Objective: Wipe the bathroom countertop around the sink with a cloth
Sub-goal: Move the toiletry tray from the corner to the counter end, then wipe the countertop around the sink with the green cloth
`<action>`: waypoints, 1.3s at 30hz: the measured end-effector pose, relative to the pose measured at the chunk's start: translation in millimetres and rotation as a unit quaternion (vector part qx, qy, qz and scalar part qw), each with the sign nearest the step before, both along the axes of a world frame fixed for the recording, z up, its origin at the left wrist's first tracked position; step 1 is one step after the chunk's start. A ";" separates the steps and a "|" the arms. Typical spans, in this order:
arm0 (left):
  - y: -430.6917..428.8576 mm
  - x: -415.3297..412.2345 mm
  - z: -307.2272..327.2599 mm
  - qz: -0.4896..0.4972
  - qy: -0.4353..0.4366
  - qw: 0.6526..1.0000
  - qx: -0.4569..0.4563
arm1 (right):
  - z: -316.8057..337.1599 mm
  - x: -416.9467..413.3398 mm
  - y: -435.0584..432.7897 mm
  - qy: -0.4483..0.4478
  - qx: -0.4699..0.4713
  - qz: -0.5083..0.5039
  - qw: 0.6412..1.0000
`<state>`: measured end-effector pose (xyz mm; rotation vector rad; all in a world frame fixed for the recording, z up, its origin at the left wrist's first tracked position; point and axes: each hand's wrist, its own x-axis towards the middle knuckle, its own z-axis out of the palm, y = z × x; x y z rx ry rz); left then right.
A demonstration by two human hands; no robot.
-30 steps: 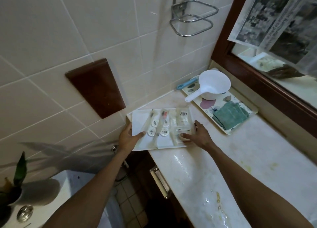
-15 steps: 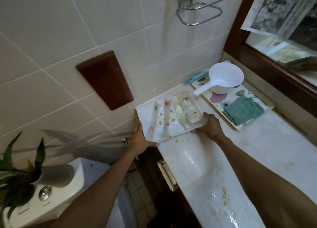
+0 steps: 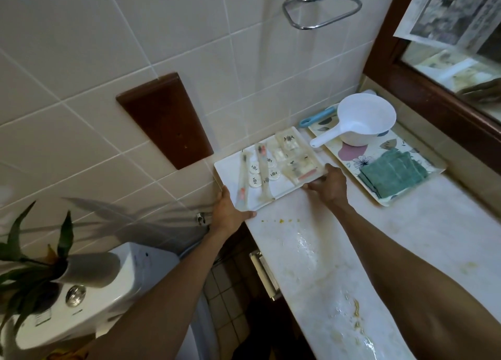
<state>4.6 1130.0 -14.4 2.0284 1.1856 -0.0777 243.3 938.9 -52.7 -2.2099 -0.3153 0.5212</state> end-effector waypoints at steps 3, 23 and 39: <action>-1.2 -2.1 1.7 -0.008 0.019 1.000 0.015 | 48.6 -29.0 5.5 -0.029 -0.024 -0.007 0.999; -194.4 165.8 66.0 -0.281 -0.157 0.942 0.094 | 78.1 5.8 -227.7 -0.086 -0.061 -0.128 0.986; -224.0 331.3 -2.0 -0.362 -0.001 0.920 0.152 | 18.2 69.4 -237.1 -0.081 -0.259 -0.149 0.951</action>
